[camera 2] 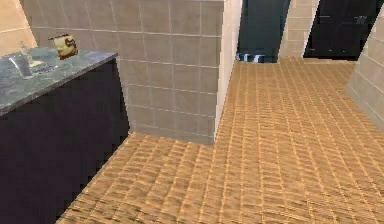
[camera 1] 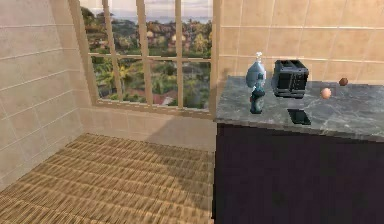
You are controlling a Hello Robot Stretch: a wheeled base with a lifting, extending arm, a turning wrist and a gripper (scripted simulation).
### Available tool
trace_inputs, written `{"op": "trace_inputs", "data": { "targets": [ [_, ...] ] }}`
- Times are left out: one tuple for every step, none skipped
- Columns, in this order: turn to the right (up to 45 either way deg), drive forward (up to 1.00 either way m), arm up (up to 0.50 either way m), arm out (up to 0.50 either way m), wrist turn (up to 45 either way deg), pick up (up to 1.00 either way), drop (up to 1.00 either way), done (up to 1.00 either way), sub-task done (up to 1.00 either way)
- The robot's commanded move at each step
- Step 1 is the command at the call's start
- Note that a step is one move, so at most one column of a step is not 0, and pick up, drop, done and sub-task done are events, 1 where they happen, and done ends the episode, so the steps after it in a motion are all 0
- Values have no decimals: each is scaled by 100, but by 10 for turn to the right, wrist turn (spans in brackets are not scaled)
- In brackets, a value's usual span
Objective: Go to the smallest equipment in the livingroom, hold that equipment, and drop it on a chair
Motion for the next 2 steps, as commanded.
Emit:
{"op": "trace_inputs", "data": {
  "targets": [
    [120,0,0,0,0,0,0,0,0],
    [0,15,0,0,0,0,0,0,0]
  ]
}}
